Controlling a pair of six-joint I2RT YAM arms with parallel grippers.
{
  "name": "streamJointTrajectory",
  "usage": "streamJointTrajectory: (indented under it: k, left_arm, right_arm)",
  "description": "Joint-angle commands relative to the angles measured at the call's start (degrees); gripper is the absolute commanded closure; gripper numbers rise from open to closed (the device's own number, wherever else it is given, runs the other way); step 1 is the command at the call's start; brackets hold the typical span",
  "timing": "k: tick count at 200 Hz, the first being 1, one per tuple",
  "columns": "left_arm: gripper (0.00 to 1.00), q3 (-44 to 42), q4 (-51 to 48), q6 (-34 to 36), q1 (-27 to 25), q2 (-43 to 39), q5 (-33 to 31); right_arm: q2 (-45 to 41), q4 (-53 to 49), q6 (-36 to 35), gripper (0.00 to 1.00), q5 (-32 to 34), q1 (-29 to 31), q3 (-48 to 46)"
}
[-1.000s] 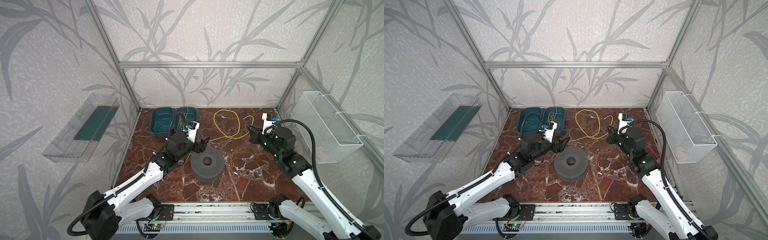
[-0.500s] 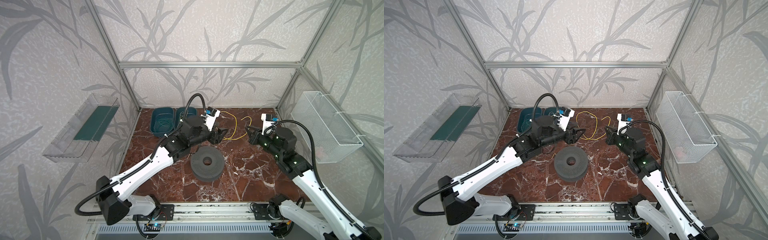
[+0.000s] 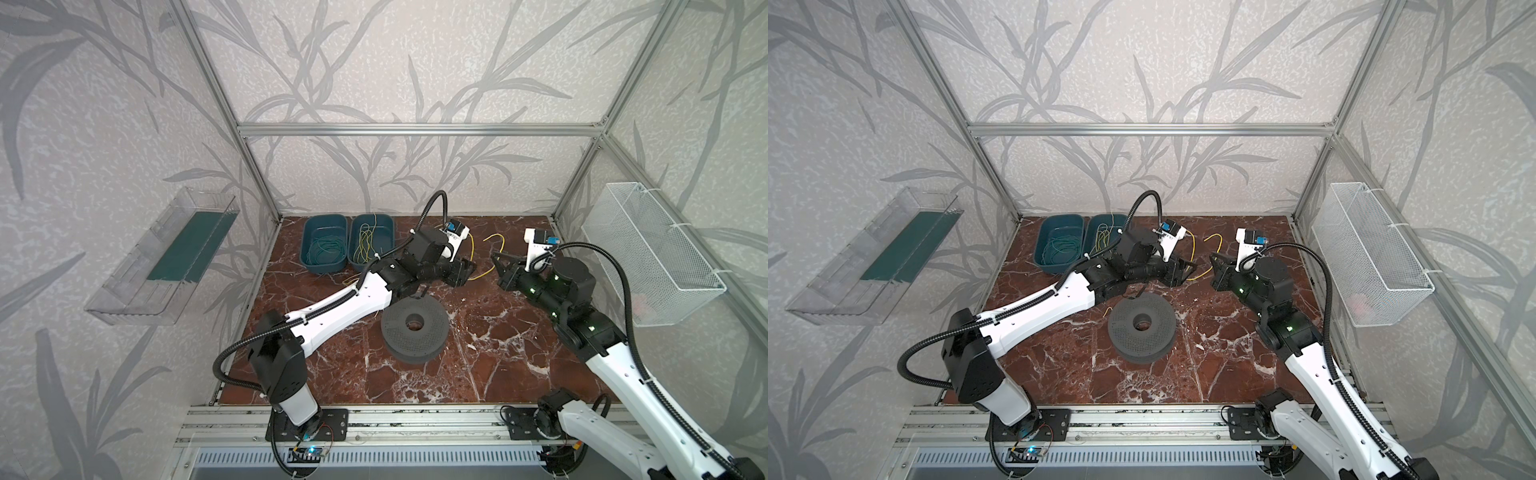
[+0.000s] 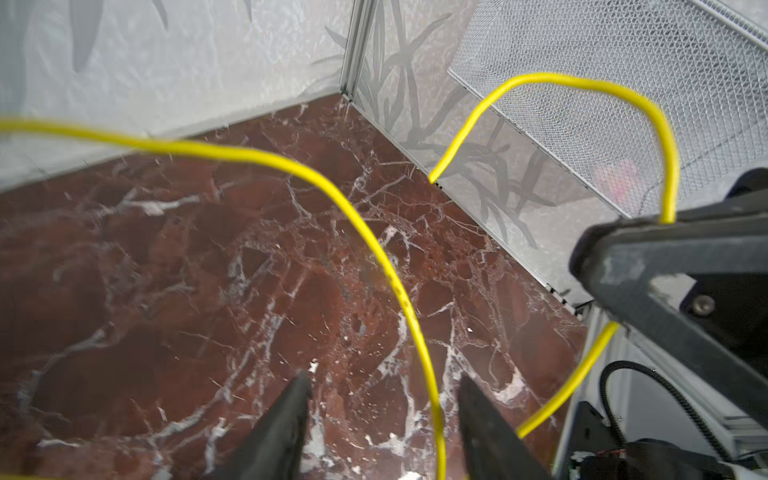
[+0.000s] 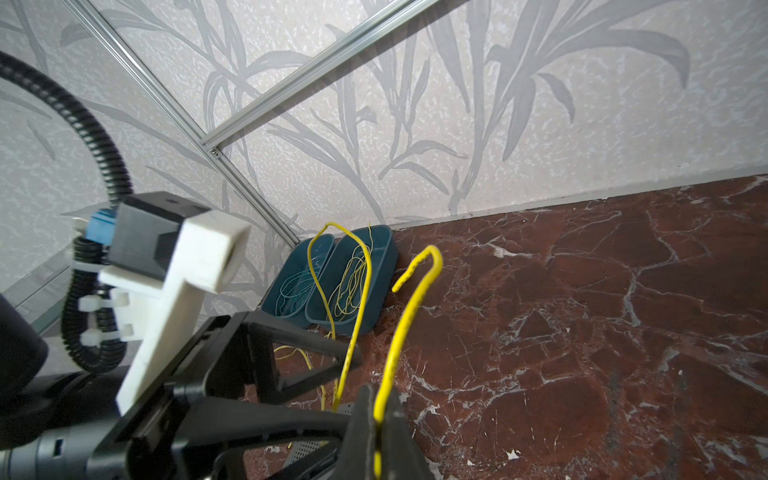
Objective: Wrap the cables
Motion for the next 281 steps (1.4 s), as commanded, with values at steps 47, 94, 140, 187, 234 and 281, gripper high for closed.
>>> streamJointTrajectory:
  k: [47,94,140,187,234,281]
  left_arm:
    - [1.00,0.3,-2.5,3.4,-0.4,-5.7,-1.2]
    - [1.00,-3.1,-10.8,13.1,1.8,-17.8,1.3]
    - [1.00,-4.2,-27.8,25.0,7.2,-27.8,12.4]
    - [1.00,-7.5,-42.1,35.3,9.5,-29.2,-1.3]
    - [1.00,-15.3,-31.2,37.9,9.8,-33.5,-27.8]
    - [1.00,-24.4,-11.4,48.0,10.3,-37.1,-46.8]
  right_arm:
    - [-0.1,1.0,-3.8,1.00,5.6,-0.1,-1.3]
    - [1.8,1.3,-5.4,1.00,12.2,-3.6,-1.2]
    - [6.6,4.6,-3.7,1.00,13.2,-10.1,2.2]
    - [10.9,5.9,-1.6,1.00,12.0,-15.2,8.7]
    - [11.2,4.8,-0.9,1.00,11.1,-17.4,13.6]
    - [8.9,4.4,1.3,1.00,10.4,-19.9,13.5]
